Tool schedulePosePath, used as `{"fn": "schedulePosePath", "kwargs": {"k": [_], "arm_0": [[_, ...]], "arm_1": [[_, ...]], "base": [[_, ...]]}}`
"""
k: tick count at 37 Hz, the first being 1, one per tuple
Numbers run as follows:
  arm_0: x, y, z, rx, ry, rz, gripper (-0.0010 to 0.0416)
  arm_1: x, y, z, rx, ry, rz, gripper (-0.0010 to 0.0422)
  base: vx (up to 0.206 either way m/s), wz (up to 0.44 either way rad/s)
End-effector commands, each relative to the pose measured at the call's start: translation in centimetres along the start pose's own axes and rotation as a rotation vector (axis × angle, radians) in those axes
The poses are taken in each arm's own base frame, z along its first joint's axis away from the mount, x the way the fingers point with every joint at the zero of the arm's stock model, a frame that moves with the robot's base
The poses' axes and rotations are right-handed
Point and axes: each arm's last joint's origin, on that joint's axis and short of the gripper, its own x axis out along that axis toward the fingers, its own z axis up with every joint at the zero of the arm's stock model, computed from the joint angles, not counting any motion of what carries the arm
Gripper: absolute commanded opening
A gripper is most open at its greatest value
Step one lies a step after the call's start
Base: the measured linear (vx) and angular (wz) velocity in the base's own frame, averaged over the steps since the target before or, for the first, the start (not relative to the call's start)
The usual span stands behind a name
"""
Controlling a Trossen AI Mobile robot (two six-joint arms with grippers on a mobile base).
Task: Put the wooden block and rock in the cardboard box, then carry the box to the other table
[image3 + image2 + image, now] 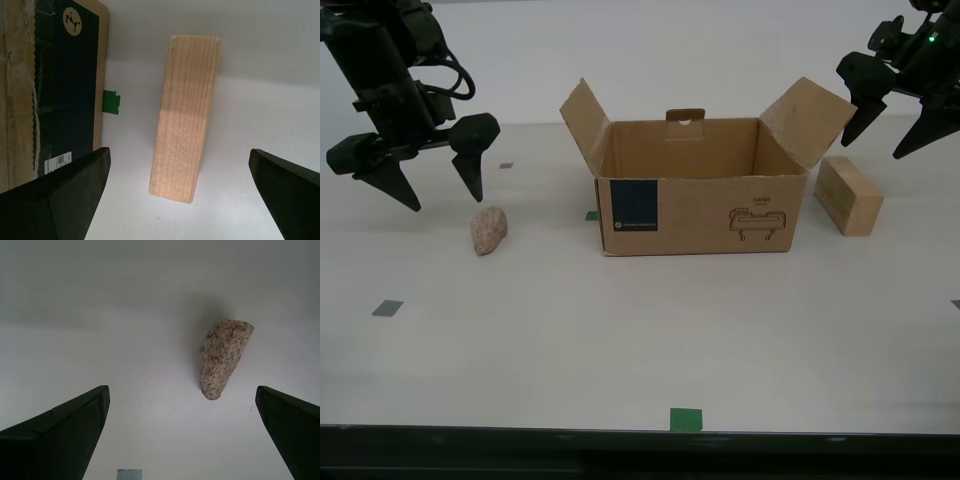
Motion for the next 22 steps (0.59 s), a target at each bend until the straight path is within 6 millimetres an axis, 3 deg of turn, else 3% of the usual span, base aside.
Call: {"fn": "schedulePosePath", "kwargs": {"k": [1, 22], "arm_0": [[0.1, 0.0, -0.02, -0.005, -0.004, 0.005, 0.0387], [0.52, 0.04, 0.15, -0.026, -0.051, 0.005, 0.0387]], "arm_1": [[0.6, 0.08, -0.38, 0.005, -0.006, 0.0, 0.04], [1.4, 0.21, -1.08, 0.006, -0.001, -0.003, 0.04]], "base": [[0.0, 0.0], [0.0, 0.0]]}}
